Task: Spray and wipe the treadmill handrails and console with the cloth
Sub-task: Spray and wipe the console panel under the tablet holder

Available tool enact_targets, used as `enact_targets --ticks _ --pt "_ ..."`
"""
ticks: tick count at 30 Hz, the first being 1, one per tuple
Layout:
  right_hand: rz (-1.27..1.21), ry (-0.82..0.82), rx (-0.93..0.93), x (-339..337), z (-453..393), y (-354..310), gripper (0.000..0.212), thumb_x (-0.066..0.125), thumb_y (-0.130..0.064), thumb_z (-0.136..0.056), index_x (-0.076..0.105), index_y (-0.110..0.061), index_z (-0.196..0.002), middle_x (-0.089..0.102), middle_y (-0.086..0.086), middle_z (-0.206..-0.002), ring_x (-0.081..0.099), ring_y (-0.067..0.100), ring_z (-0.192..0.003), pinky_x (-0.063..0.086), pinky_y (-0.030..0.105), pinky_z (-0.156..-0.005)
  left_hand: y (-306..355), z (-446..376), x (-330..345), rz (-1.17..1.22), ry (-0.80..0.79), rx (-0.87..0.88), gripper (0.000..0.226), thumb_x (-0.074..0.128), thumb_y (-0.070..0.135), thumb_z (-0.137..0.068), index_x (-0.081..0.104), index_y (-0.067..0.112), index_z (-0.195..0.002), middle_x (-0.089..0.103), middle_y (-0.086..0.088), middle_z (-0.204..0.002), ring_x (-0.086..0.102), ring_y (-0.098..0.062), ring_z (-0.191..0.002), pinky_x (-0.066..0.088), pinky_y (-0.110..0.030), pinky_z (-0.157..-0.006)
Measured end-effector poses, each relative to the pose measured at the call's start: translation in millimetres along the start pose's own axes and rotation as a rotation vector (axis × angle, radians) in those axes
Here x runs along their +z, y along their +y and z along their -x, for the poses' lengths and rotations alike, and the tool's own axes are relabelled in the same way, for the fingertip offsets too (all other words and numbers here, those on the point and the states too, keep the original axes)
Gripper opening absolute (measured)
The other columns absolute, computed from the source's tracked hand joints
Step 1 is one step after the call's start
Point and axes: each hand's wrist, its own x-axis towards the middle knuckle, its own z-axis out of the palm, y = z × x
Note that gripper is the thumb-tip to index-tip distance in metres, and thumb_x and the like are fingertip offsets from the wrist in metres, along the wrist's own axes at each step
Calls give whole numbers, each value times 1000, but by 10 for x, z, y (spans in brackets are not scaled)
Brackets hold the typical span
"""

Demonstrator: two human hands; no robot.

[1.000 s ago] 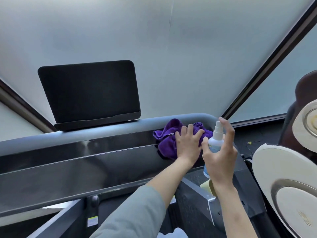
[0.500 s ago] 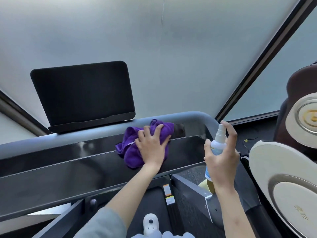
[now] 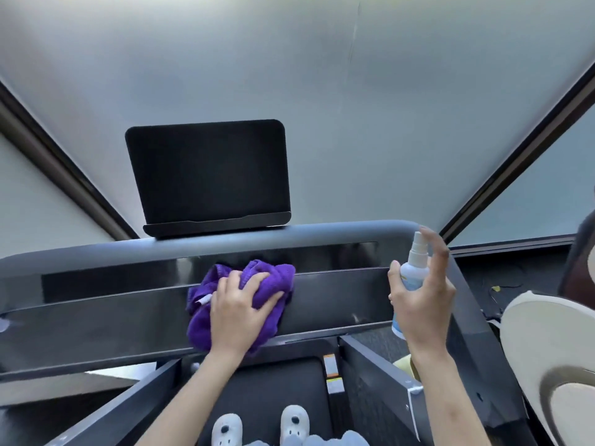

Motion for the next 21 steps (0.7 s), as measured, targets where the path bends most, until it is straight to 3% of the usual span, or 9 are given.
enact_targets --ticks 3,5,11,15,18,21 --pt "-30 -42 -11 90 22 -70 56 64 -8 -87 40 -32 -132 65 -9 -96 64 32 -64 56 48 -64 -511 127 -202 -85 108 -135 56 47 66 -79 71 21 -103 55 -8 -90 52 -32 -84 48 -44 -66" --pt "-51 -55 -7 112 25 -105 57 64 -7 -87 40 -33 -132 64 1 -88 62 32 -64 55 48 -63 -478 89 -162 -118 127 -181 56 48 65 -78 71 20 -101 55 -9 -90 53 -34 -82 48 -44 -64" --pt "-19 1 24 -73 78 -29 58 65 -6 -87 41 -35 -131 66 -7 -94 63 27 -65 55 41 -62 308 -281 260 -76 99 -39 40 75 51 -74 69 24 -103 56 -9 -90 54 -32 -79 48 -41 -64" --pt "62 95 66 -337 206 161 62 67 -4 -85 41 -36 -131 66 -6 -97 62 22 -70 42 21 -63 940 -458 597 -18 74 75 41 74 50 -75 68 26 -108 58 -10 -95 55 -34 -84 50 -46 -69" --pt "95 140 123 -507 306 258 62 67 -4 -85 40 -37 -131 68 -1 -114 63 22 -78 43 21 -67 1411 -571 810 -28 52 164 40 73 52 -75 70 28 -108 60 -10 -95 56 -35 -84 47 -45 -69" --pt "119 191 129 -635 394 298 65 68 0 -83 40 -36 -130 65 -11 -111 61 17 -78 42 19 -67 1842 -621 995 -37 -38 263 42 66 55 -81 67 30 -116 61 -10 -105 54 -35 -92 45 -46 -76"
